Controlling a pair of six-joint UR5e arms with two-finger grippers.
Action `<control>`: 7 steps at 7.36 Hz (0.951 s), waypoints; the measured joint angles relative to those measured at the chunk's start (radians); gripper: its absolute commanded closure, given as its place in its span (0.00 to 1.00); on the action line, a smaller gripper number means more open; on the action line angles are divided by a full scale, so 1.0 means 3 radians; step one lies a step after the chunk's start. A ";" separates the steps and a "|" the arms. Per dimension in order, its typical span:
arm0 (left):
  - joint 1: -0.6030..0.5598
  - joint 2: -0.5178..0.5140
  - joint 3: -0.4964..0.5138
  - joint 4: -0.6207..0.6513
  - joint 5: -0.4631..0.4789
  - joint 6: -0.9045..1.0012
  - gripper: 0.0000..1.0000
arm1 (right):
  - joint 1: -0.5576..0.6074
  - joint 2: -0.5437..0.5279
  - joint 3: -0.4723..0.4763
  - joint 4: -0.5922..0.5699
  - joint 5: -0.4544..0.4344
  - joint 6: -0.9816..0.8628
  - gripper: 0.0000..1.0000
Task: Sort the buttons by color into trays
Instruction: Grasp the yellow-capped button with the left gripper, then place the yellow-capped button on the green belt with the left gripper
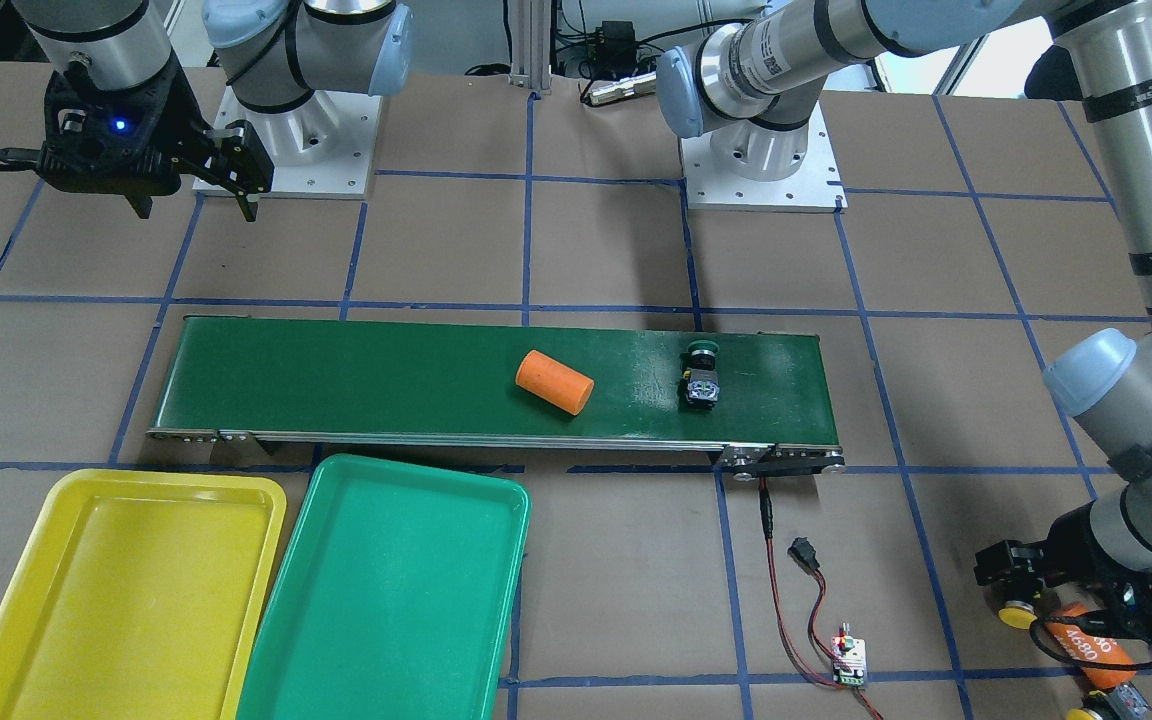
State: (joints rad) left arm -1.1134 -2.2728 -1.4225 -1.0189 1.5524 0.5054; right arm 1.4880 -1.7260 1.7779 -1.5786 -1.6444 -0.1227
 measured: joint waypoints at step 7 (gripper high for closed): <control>-0.0288 0.1152 -0.0872 -0.0812 -0.0203 -0.0654 1.00 | -0.0001 -0.0006 0.0033 0.0000 -0.0001 -0.0036 0.00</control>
State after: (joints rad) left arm -1.1997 -1.9273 -1.6842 -1.2625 1.4916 0.3091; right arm 1.4878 -1.7277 1.7878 -1.5784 -1.6446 -0.1336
